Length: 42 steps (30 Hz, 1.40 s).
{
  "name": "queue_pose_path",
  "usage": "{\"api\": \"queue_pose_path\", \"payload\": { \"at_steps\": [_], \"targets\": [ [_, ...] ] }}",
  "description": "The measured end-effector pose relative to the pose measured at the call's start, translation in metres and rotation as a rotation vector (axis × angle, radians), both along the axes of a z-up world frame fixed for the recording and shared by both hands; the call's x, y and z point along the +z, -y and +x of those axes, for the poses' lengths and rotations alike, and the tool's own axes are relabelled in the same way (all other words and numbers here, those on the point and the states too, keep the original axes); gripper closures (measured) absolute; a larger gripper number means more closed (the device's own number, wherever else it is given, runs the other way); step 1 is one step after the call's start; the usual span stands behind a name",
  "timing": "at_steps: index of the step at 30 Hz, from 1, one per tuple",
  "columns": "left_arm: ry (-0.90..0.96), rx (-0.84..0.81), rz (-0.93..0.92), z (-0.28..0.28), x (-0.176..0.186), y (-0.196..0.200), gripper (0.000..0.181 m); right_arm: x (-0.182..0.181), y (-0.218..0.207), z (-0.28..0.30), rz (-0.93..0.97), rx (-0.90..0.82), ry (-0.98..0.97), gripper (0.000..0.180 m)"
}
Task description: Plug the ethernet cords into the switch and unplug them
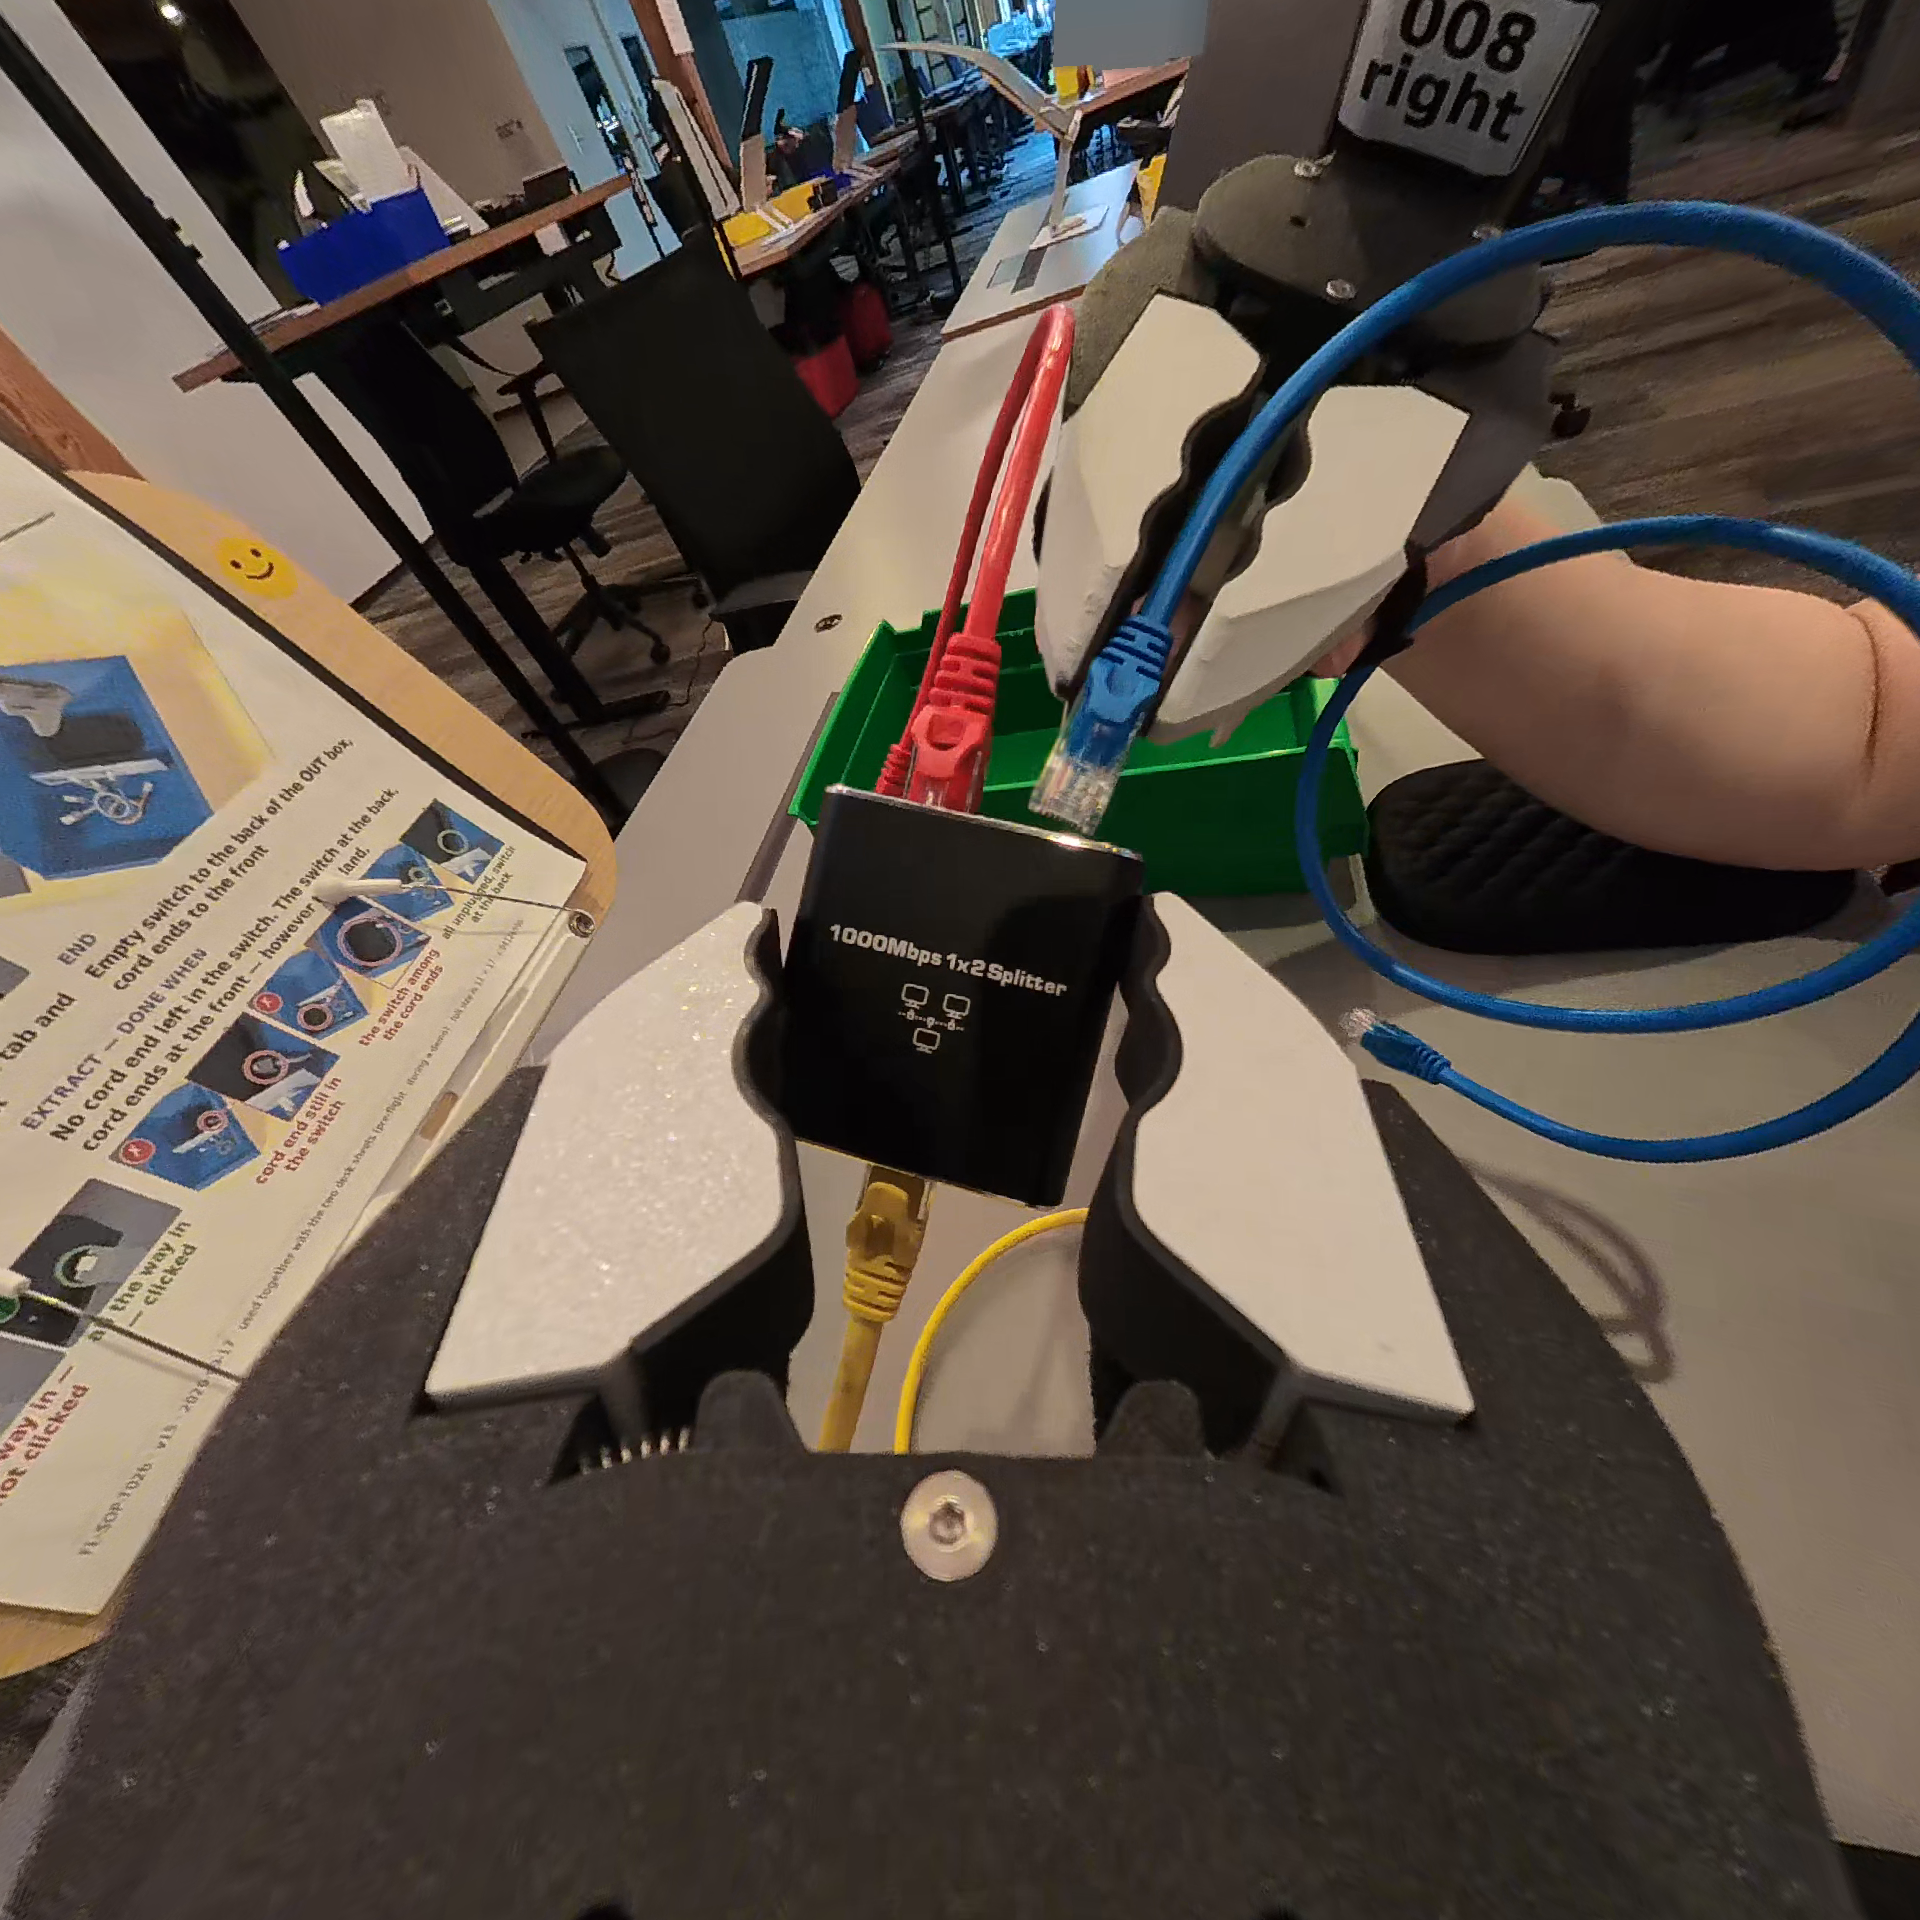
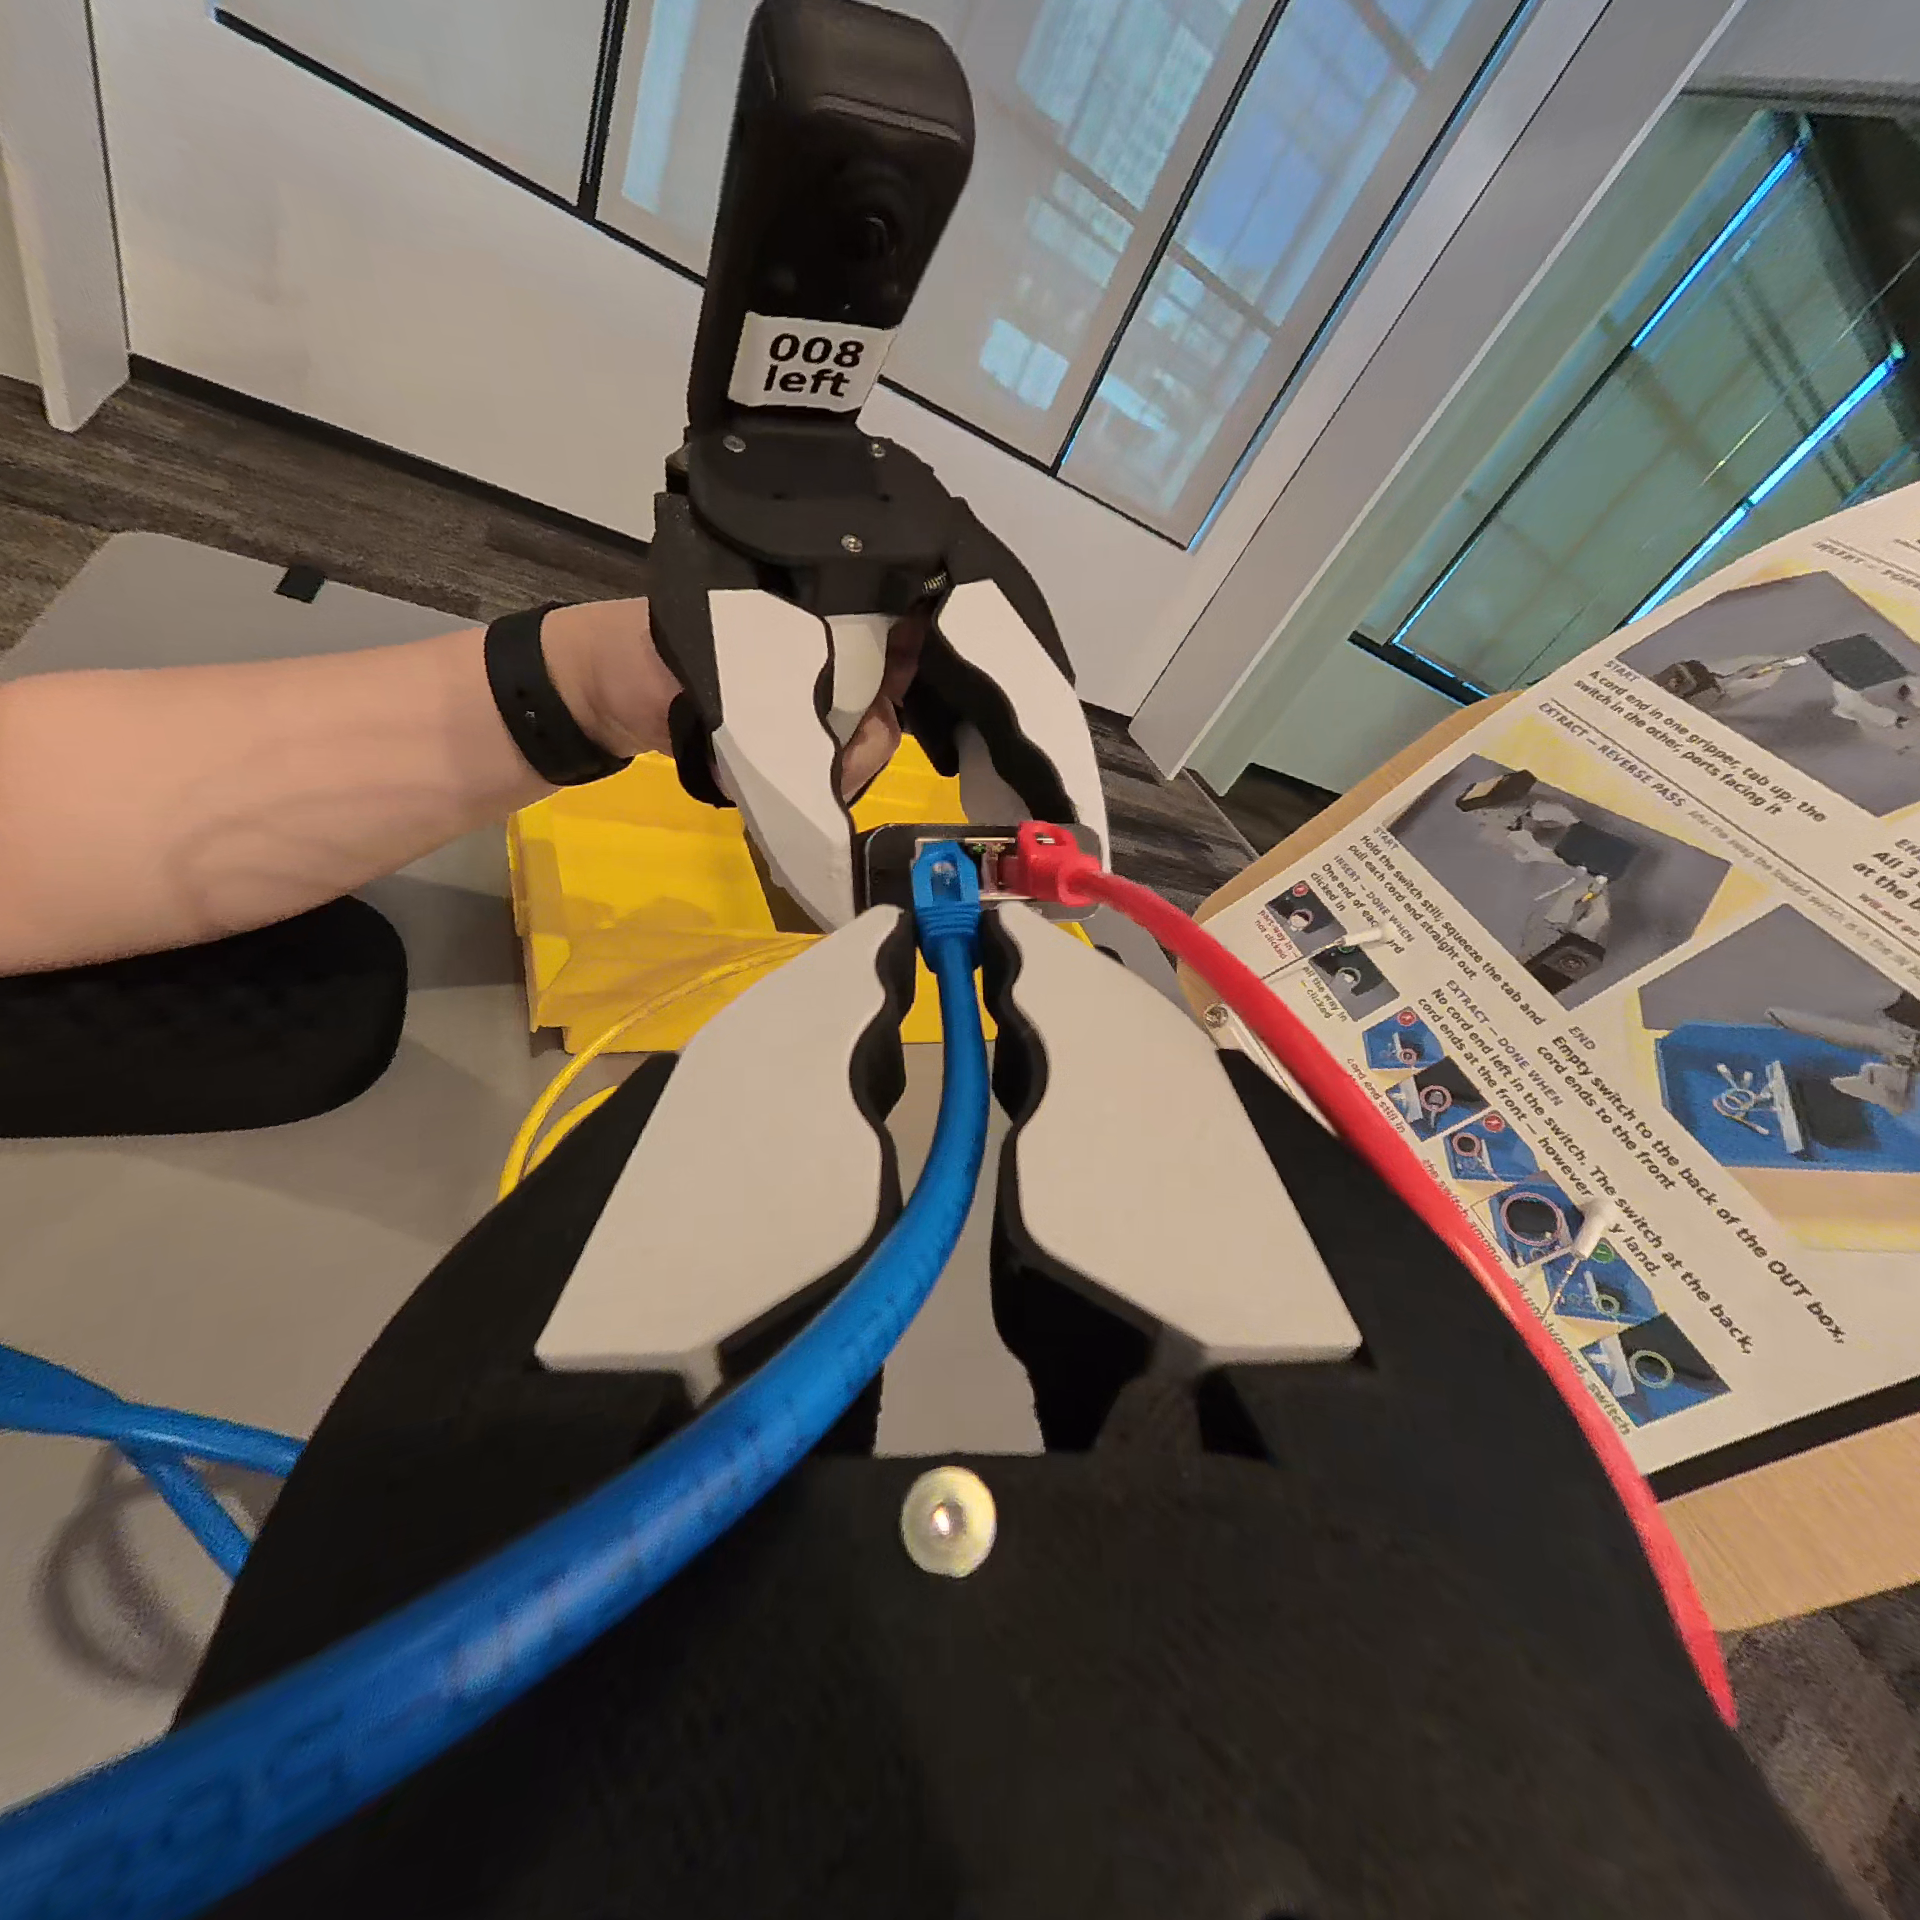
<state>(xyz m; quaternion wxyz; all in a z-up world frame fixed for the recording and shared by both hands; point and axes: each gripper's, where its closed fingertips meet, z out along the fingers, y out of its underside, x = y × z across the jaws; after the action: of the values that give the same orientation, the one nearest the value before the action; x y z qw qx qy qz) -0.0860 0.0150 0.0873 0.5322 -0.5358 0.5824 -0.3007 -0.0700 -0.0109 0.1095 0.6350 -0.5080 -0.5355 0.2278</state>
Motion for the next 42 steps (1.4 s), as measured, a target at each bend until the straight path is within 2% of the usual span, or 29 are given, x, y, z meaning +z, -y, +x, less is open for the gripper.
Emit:
{"api": "queue_pose_path", "payload": {
  "at_steps": [1, 12, 19, 29, 42],
  "targets": [
    [-0.002, -0.004, 0.004, 0.0, 0.0, 0.001, 0.119, 0.001, 0.0, 0.0, -0.001, -0.002, -0.002, 0.167],
    [-0.054, -0.011, 0.014, 0.002, -0.008, 0.002, 0.119, -0.009, -0.003, -0.001, -0.034, -0.007, 0.037, 0.167],
    [-0.193, 0.048, 0.083, 0.006, -0.021, 0.002, 0.119, -0.022, -0.005, 0.001, -0.082, 0.004, 0.098, 0.167],
    [-0.127, 0.012, 0.023, 0.011, -0.017, 0.006, 0.12, -0.019, -0.004, 0.005, -0.101, 0.025, 0.067, 0.166],
    [-0.226, 0.062, 0.031, 0.014, -0.028, 0.006, 0.122, -0.03, -0.005, 0.006, -0.13, 0.023, 0.122, 0.166]
  ]
}}
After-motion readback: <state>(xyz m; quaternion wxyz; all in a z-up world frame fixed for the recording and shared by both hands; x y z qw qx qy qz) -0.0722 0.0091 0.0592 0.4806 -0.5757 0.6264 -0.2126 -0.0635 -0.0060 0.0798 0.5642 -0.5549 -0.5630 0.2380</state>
